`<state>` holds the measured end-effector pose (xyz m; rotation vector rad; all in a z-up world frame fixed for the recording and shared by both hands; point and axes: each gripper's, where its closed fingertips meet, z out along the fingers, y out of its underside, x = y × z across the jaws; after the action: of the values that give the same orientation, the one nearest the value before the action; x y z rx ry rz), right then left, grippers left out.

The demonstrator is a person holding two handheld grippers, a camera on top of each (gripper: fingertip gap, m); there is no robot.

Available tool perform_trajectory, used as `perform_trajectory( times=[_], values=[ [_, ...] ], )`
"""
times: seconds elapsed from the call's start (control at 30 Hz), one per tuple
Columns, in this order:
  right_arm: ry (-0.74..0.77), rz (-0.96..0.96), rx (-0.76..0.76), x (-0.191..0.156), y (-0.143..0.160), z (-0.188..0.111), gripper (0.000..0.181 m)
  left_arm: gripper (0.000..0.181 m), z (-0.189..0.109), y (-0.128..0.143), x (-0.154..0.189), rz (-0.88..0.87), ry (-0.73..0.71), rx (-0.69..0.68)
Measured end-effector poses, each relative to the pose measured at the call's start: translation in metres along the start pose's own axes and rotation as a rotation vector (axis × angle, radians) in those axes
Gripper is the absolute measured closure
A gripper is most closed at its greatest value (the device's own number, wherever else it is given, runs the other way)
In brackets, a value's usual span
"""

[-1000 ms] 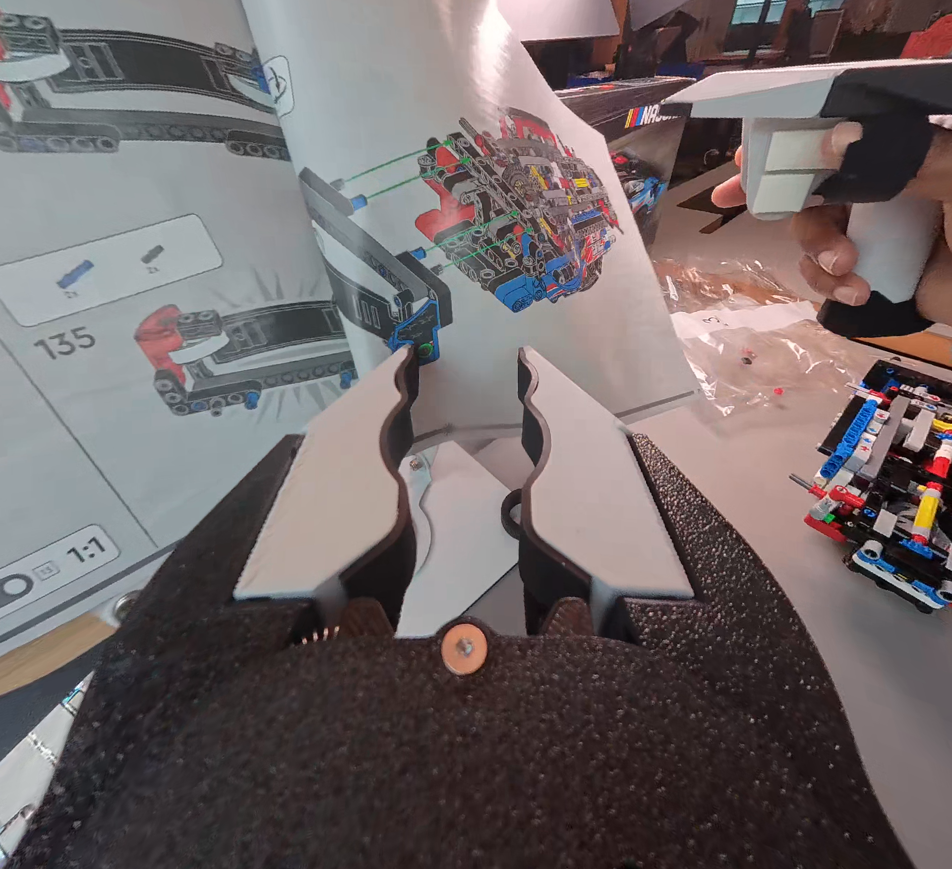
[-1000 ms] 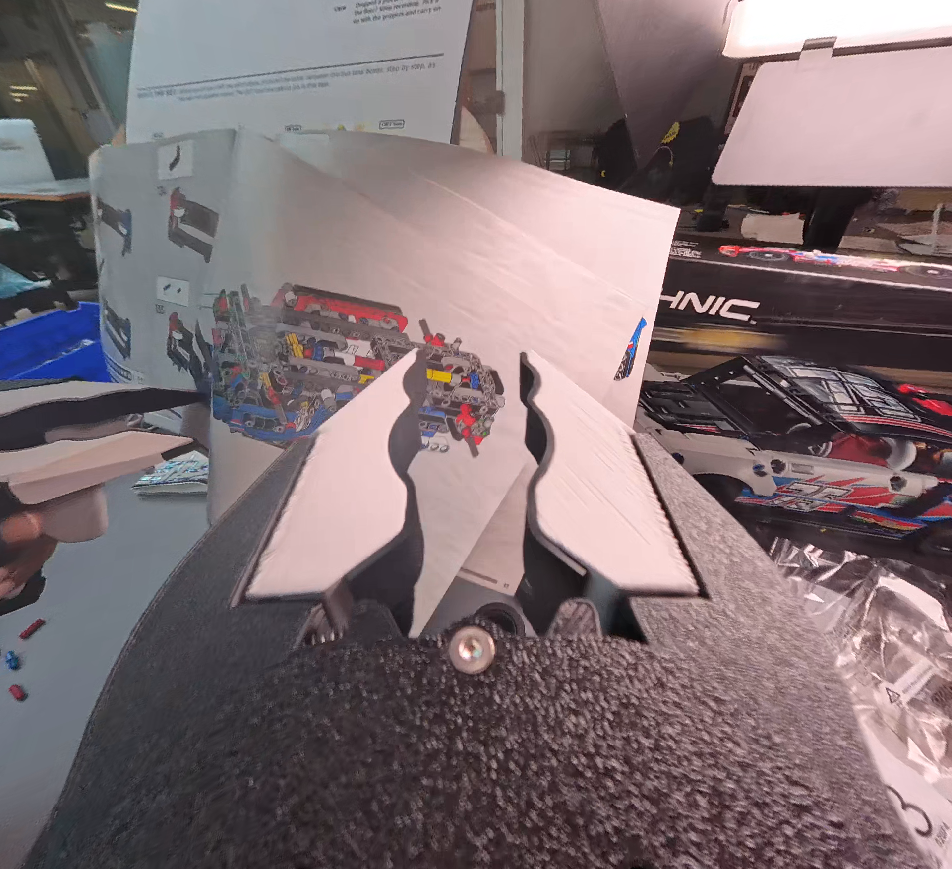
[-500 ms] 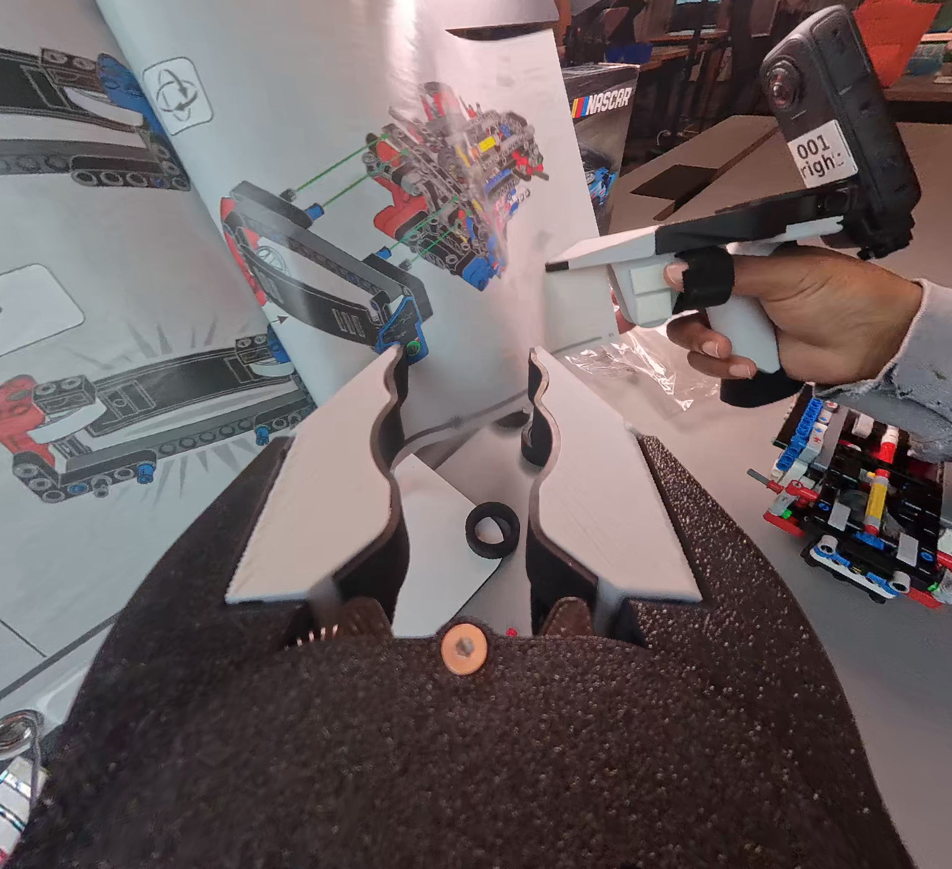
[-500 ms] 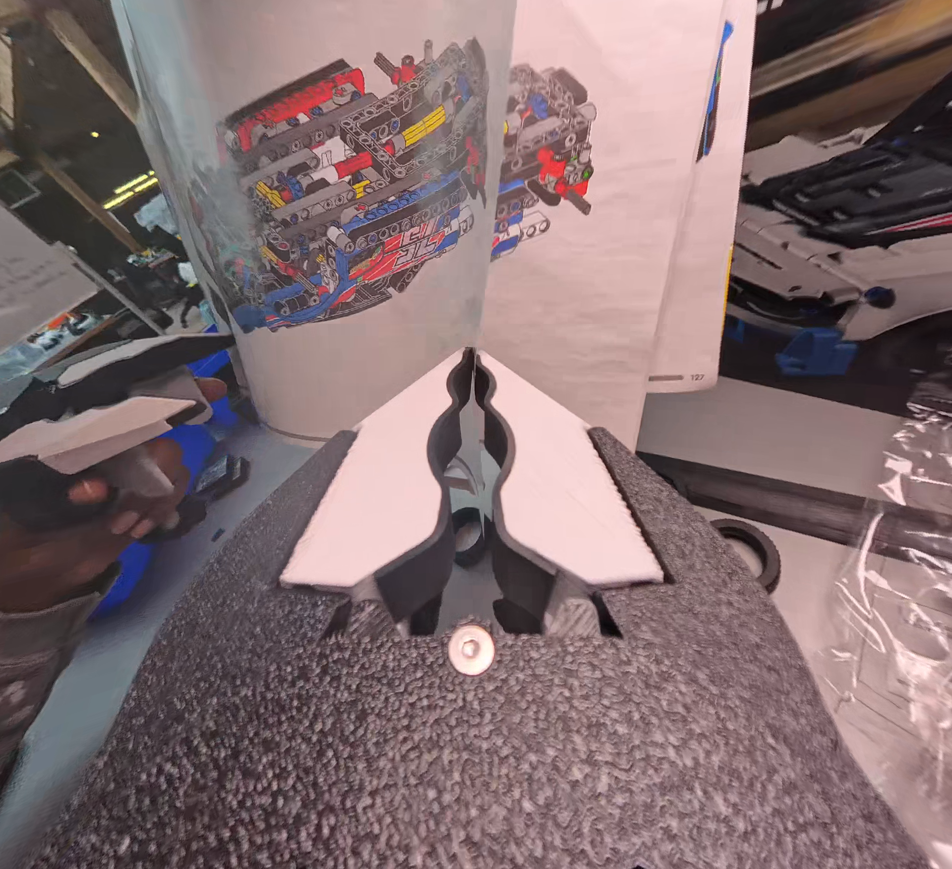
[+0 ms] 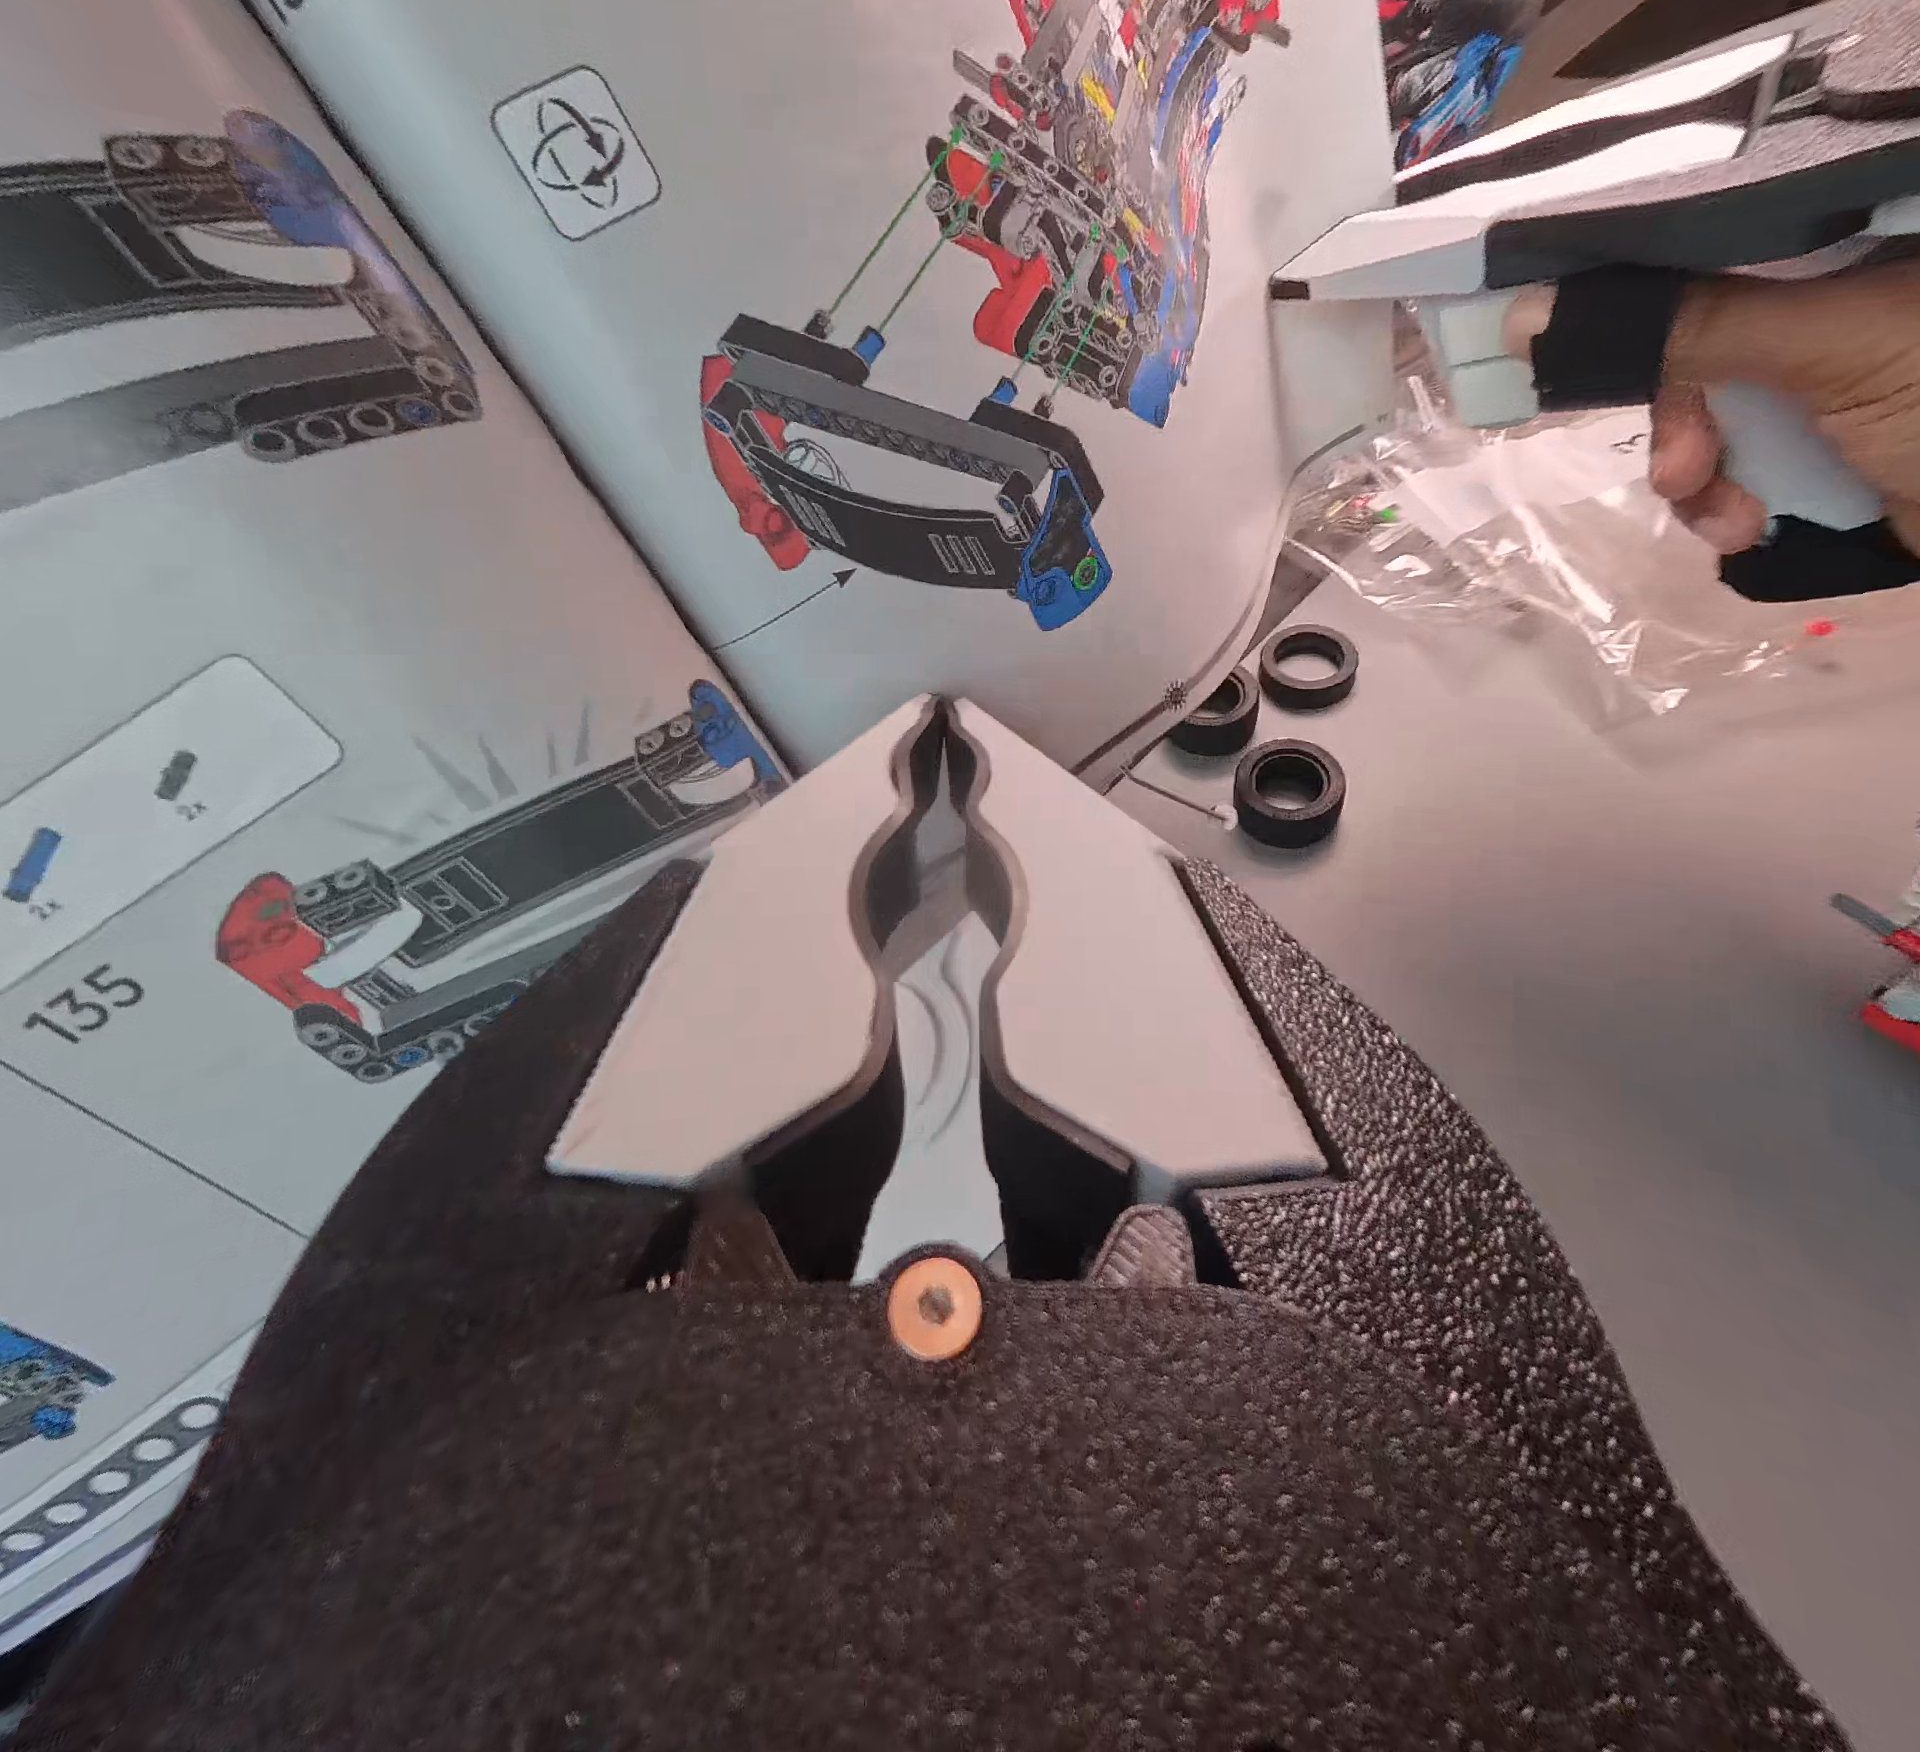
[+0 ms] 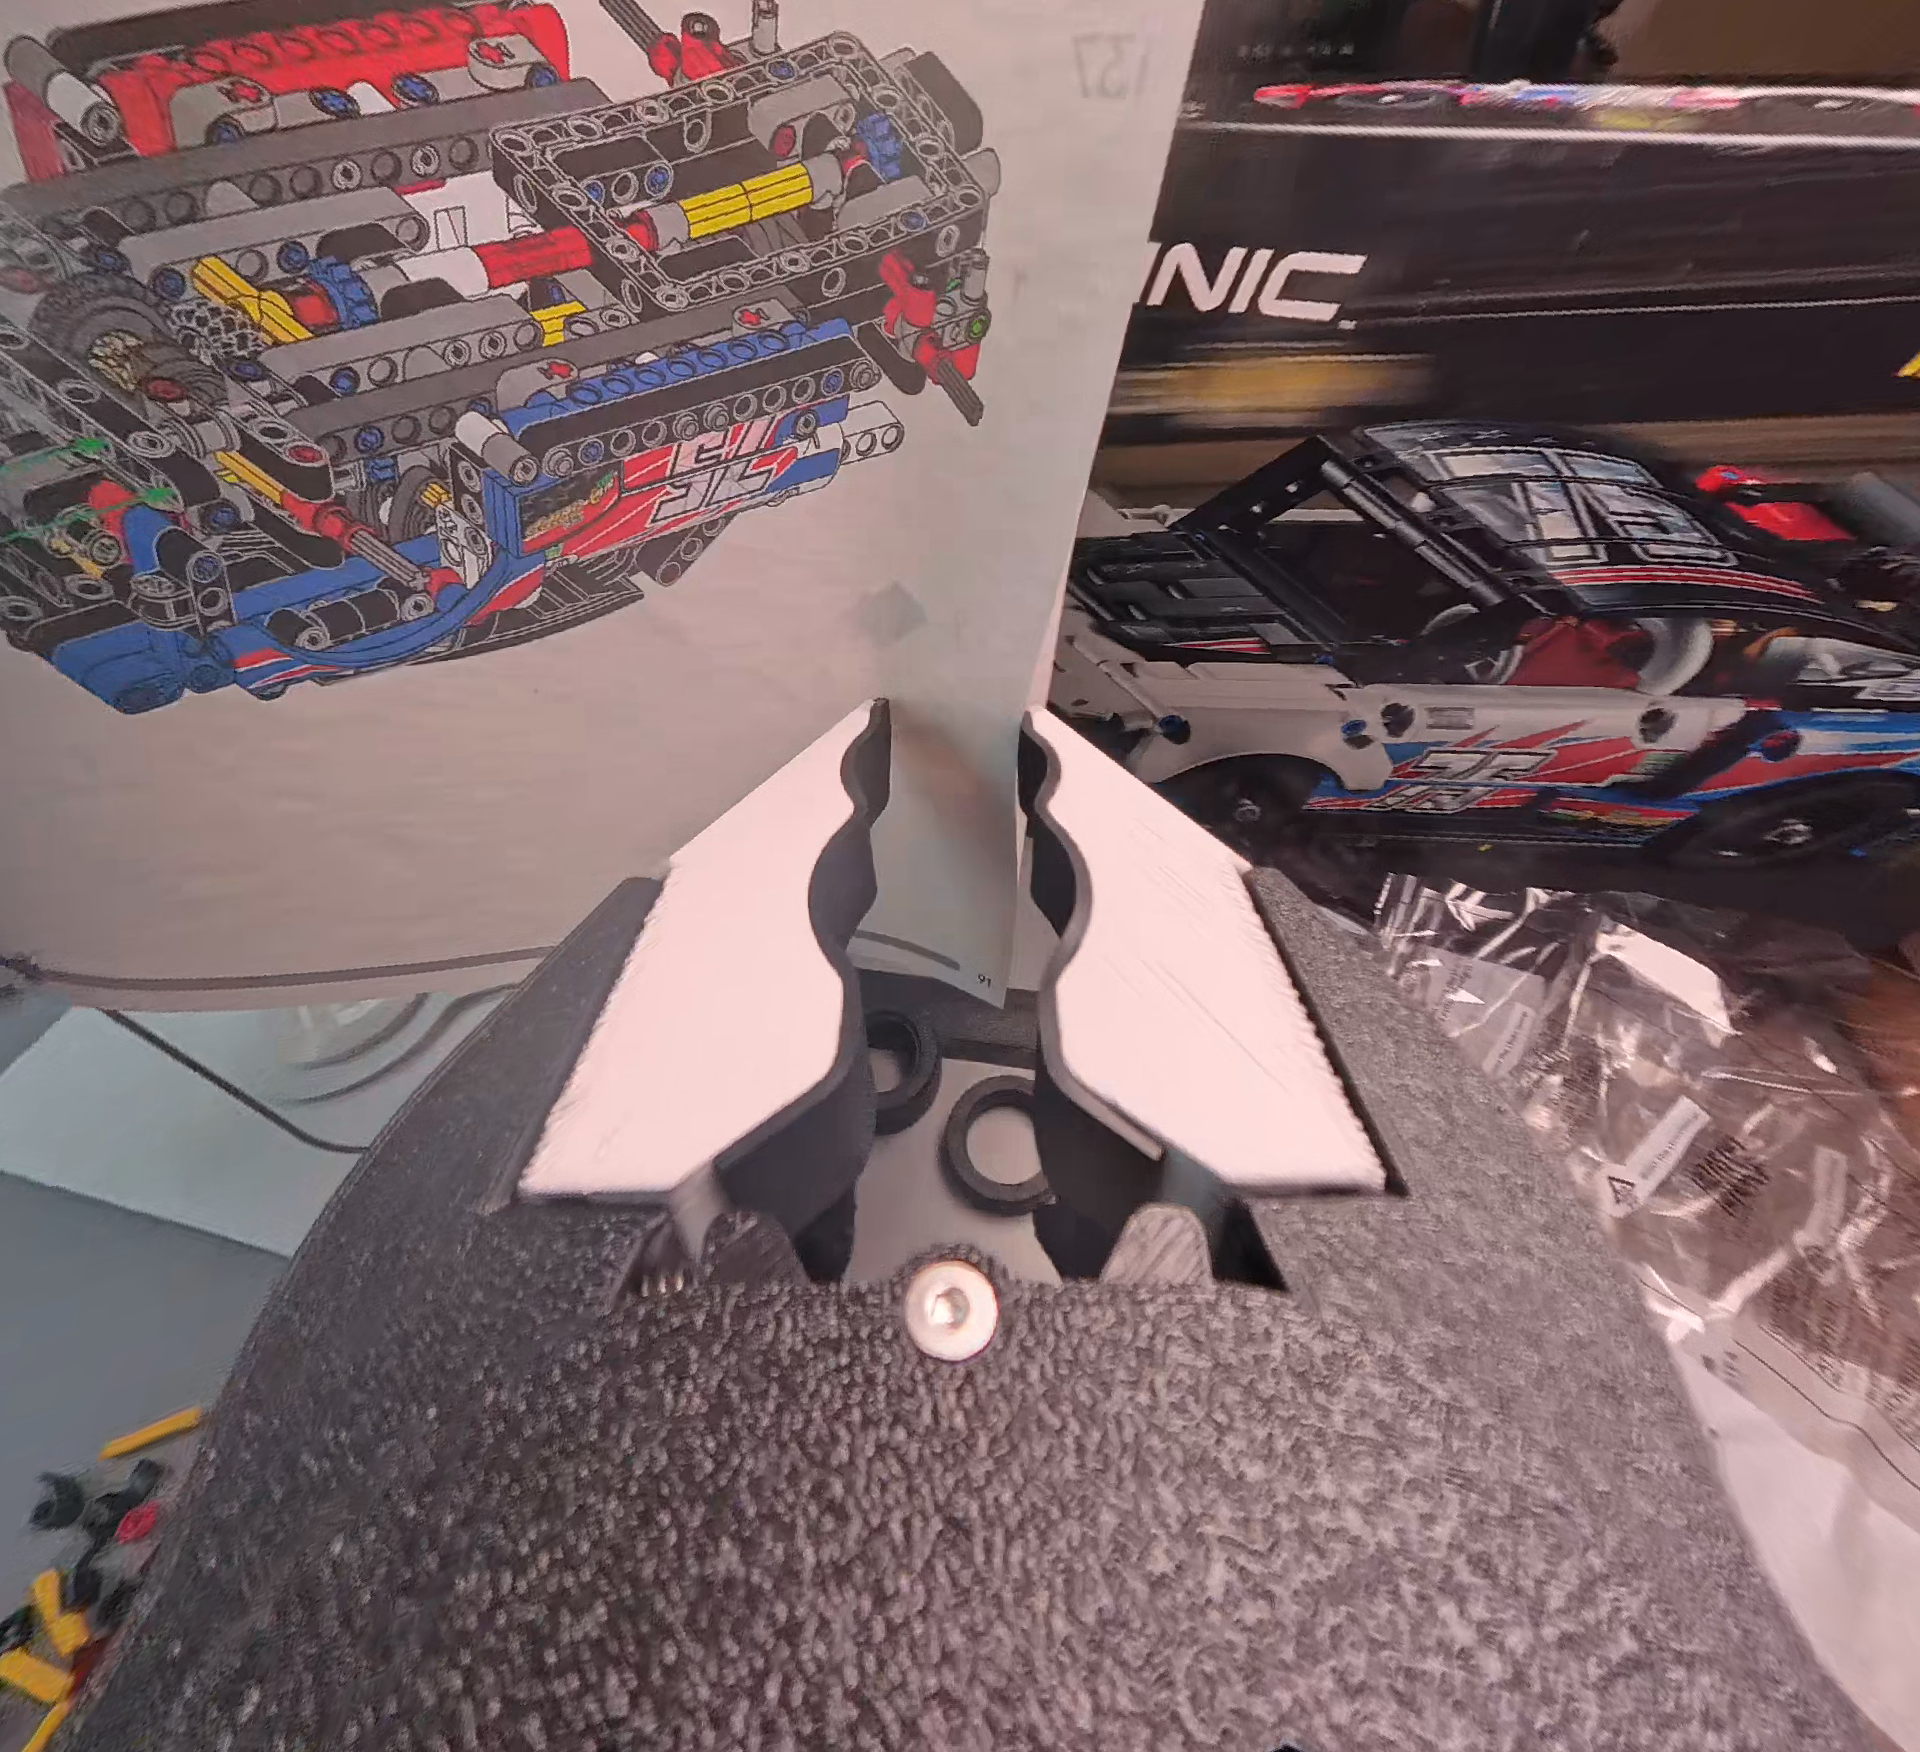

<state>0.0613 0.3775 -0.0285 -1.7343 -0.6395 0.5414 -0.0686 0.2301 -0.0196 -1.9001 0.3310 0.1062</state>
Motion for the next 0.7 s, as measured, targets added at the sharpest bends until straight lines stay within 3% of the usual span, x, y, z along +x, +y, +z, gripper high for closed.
perform_trajectory(
  times=[0.03,0.17,0.3,0.37,0.43,0.5,0.6,0.7],
  values=[
    [0.046,-0.015,0.026,0.004,-0.005,-0.006,0.152,0.181,0.003,0.000,-0.001,0.006,-0.012,-0.018],
    [0.163,-0.160,0.144,-0.004,-0.025,-0.044,0.138,0.181,0.008,-0.001,-0.005,0.010,-0.059,-0.050],
    [0.018,-0.278,0.141,-0.070,-0.014,-0.069,0.154,0.181,0.014,-0.001,-0.006,0.048,-0.119,-0.081],
    [-0.158,-0.360,0.011,-0.119,0.022,-0.063,0.165,0.181,0.014,-0.001,-0.006,0.077,-0.142,-0.081],
    [-0.263,-0.396,-0.103,-0.153,0.059,-0.051,0.159,0.181,0.014,0.000,-0.006,0.076,-0.151,-0.076],
    [-0.266,-0.407,-0.178,-0.167,0.085,-0.034,0.148,0.181,0.015,0.000,-0.006,0.065,-0.160,-0.080],
    [-0.239,-0.383,-0.155,-0.175,0.088,-0.017,0.141,0.181,0.016,-0.001,-0.007,0.055,-0.162,-0.094],
    [-0.136,-0.522,-0.113,-0.159,0.080,-0.007,0.179,0.181,0.016,0.000,-0.007,0.051,-0.163,-0.096]
  ],
)
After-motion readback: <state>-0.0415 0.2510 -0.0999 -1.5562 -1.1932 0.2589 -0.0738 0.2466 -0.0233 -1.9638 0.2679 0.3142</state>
